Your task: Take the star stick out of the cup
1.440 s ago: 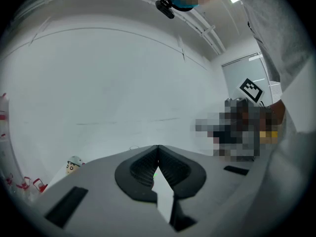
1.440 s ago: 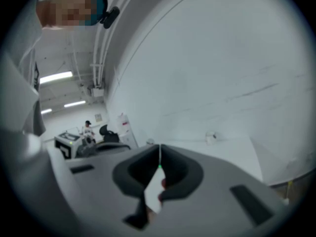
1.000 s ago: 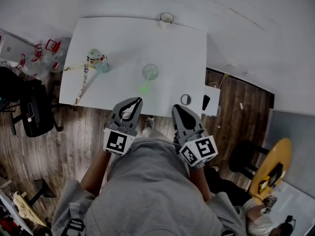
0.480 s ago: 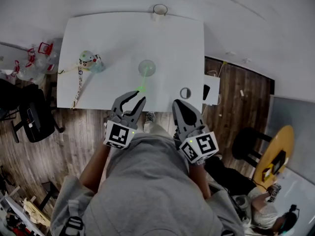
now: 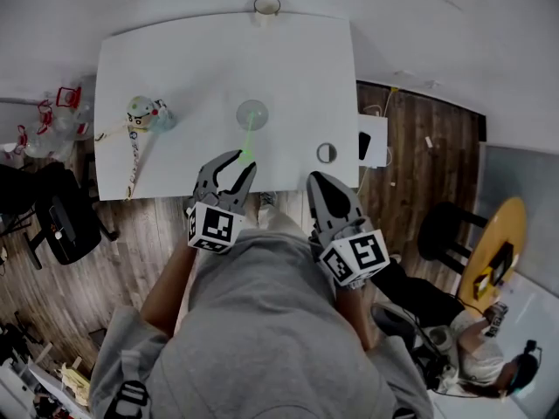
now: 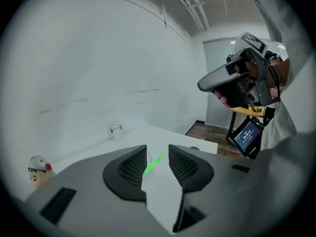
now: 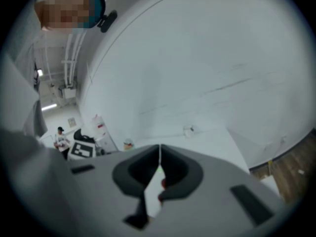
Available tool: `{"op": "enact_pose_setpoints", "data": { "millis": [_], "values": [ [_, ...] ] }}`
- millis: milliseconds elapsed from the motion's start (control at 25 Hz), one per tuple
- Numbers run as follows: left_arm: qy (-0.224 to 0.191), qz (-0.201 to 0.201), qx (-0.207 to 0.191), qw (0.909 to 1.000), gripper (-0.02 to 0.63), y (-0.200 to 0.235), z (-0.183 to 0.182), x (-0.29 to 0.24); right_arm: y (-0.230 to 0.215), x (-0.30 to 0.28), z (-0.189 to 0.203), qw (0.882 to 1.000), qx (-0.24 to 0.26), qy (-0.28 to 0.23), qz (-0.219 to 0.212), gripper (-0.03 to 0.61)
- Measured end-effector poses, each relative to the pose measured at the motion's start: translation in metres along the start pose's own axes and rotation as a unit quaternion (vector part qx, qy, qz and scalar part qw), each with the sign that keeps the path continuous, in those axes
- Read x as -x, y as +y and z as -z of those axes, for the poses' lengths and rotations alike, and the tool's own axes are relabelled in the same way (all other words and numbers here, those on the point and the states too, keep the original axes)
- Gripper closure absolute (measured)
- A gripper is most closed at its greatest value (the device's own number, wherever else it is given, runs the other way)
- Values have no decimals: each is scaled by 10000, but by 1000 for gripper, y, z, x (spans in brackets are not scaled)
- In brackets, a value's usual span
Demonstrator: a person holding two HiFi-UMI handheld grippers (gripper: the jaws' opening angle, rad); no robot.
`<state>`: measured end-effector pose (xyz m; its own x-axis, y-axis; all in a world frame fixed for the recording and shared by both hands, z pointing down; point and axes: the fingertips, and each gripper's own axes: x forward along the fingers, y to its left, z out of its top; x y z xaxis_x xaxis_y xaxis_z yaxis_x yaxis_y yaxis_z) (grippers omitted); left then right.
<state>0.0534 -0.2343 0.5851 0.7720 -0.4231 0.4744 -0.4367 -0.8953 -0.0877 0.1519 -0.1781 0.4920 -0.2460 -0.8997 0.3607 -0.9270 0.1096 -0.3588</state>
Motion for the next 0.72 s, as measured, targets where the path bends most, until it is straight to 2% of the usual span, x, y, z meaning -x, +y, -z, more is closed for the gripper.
{"op": "enact_pose_setpoints", "data": {
  "millis": [520,720],
  "values": [
    [327,174,-62,9993,450,2,12,-21,-7,-6,2,9998,-96,35,161,543],
    [435,94,-57,9990,483,3,19,-22,-5,-9,2,9998,-106,53,142,543]
  ]
}}
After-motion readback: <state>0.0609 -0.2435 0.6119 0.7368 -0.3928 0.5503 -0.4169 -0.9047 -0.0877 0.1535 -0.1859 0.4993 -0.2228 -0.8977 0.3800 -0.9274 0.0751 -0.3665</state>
